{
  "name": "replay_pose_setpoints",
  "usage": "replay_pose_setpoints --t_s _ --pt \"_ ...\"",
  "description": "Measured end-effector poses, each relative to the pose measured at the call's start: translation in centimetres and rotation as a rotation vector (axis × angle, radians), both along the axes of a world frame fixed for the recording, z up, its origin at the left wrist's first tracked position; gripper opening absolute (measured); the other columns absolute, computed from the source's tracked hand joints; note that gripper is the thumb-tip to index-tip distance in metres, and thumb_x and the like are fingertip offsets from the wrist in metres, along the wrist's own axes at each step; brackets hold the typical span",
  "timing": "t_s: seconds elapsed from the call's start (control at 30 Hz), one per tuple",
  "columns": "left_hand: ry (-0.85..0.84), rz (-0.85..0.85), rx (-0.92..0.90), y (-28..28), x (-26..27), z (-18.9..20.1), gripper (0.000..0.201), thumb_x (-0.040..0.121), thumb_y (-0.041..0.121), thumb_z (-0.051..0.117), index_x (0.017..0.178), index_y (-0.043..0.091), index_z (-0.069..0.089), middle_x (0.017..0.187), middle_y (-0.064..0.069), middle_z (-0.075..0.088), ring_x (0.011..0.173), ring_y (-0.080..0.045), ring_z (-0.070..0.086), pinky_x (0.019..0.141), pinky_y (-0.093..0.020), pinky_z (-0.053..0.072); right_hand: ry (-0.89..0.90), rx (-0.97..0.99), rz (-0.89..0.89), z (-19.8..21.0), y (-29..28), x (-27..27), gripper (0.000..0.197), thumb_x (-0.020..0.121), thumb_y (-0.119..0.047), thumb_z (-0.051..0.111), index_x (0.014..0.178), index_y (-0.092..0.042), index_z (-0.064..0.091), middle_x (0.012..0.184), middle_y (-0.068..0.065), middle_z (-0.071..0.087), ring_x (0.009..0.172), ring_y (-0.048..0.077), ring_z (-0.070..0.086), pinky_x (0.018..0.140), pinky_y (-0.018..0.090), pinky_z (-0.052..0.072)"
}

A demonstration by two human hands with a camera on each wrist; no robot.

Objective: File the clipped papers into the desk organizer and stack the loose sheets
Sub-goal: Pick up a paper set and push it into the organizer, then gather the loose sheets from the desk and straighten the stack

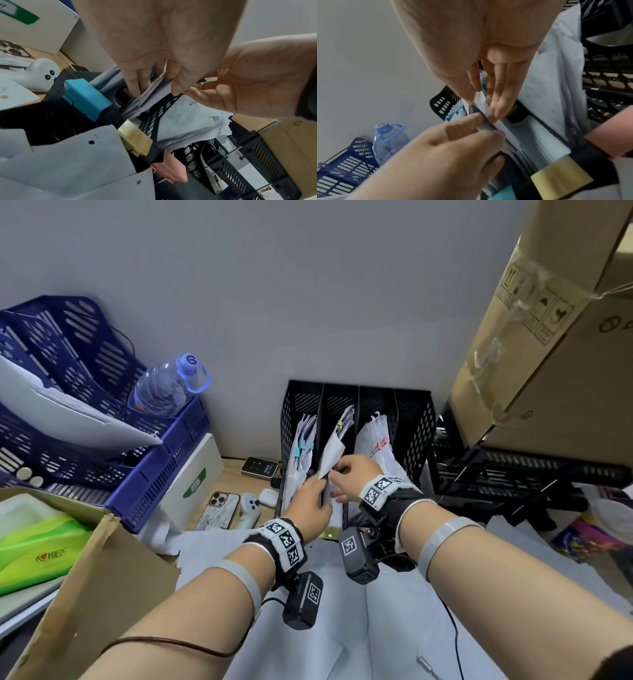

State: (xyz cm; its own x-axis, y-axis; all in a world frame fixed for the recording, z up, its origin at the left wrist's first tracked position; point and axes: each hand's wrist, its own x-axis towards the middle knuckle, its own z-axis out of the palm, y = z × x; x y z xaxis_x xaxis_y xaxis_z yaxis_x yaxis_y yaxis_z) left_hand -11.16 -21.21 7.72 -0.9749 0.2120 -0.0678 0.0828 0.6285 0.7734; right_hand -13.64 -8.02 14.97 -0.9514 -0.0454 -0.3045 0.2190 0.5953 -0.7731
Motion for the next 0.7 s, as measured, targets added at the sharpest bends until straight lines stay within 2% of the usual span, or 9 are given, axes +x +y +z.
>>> replay_pose_setpoints --t_s 0.13,0.2,0.23,0.33,0.4,0.47,0.57,0.63,0.7 --pt "-0.006 0.129 -0.156 0.8 0.4 0.3 0.029 0.088 0.027 0.059 0.114 0.018 0.067 0.118 -0.005 0.055 0.108 -0.024 0.057 0.098 -0.036 0.047 0.011 -0.018 -0.035 -1.2 1.2 1.2 0.012 0.089 -0.015 0.054 0.087 -0.014 0.066 0.079 0.009 0.072 0.07 0.022 0.075 0.063 0.036 0.063" --pt "-0.006 0.18 -0.094 1.9 1.1 1.0 0.017 0.087 0.034 0.06 0.088 0.019 0.067 0.098 0.001 0.057 0.088 -0.02 0.06 0.082 -0.032 0.049 -0.017 -0.011 -0.045 -1.9 2.6 2.0 0.009 0.088 -0.017 0.055 0.092 -0.017 0.064 0.08 0.007 0.072 0.071 0.024 0.073 0.063 0.034 0.062" --pt "-0.007 0.17 -0.054 2.7 1.5 1.2 0.02 0.085 0.035 0.06 0.075 0.018 0.062 0.084 0.003 0.058 0.077 -0.018 0.059 0.074 -0.031 0.048 -0.021 -0.005 -0.046 -2.3 3.4 2.5 0.012 0.088 -0.019 0.056 0.097 -0.019 0.063 0.082 0.006 0.072 0.072 0.024 0.072 0.066 0.036 0.062" --pt "-0.102 0.042 0.072 5.7 2.5 0.7 0.029 0.084 0.032 0.062 0.06 0.018 0.054 0.057 0.005 0.057 0.058 -0.015 0.054 0.065 -0.035 0.052 -0.091 -0.112 -0.143 -4.2 6.6 4.1 0.02 0.088 -0.015 0.058 0.107 -0.013 0.061 0.085 0.01 0.069 0.067 0.025 0.068 0.062 0.035 0.06" --pt "-0.211 -0.079 0.14 8.1 3.4 0.0 0.031 0.086 0.031 0.063 0.059 0.02 0.055 0.058 0.002 0.061 0.057 -0.014 0.059 0.063 -0.034 0.056 -0.15 -0.139 -0.22 -5.5 9.3 5.7 0.014 0.091 -0.012 0.055 0.104 -0.008 0.061 0.077 0.01 0.065 0.057 0.023 0.063 0.053 0.03 0.055" --pt "-0.343 -0.177 0.156 10.6 4.7 -0.9 0.028 0.09 0.026 0.061 0.063 0.019 0.059 0.066 -0.006 0.068 0.06 -0.015 0.065 0.061 -0.031 0.057 -0.223 -0.134 -0.286 -6.9 12.6 7.8 0.011 0.093 -0.012 0.052 0.097 -0.011 0.062 0.072 0.008 0.063 0.056 0.022 0.061 0.051 0.027 0.05" --pt "-0.488 -0.269 0.097 14.0 6.5 -3.4 0.015 0.091 0.019 0.062 0.076 0.016 0.061 0.079 -0.007 0.069 0.067 -0.018 0.068 0.07 -0.034 0.058 -0.347 -0.106 -0.398 -9.0 18.4 11.7 0.013 0.093 -0.013 0.052 0.082 -0.014 0.06 0.072 0.008 0.06 0.059 0.021 0.057 0.055 0.026 0.047" --pt "-0.526 -0.344 -0.01 16.0 7.3 -5.4 0.007 0.088 0.024 0.067 0.089 0.018 0.063 0.09 -0.006 0.07 0.076 -0.018 0.068 0.081 -0.036 0.058 -0.387 -0.014 -0.422 -10.4 22.4 14.4 0.019 0.089 -0.01 0.054 0.071 -0.013 0.057 0.071 0.01 0.054 0.058 0.019 0.049 0.055 0.026 0.039" --pt "-0.53 -0.385 -0.18 17.8 8.1 -7.4 0.032 0.086 0.032 0.07 0.113 0.019 0.061 0.108 -0.008 0.07 0.093 -0.021 0.067 0.092 -0.034 0.055 -0.449 0.143 -0.388 -11.4 25.9 17.1 0.02 0.088 -0.007 0.053 0.069 -0.005 0.06 0.075 0.02 0.054 0.062 0.018 0.046 0.055 0.026 0.035"
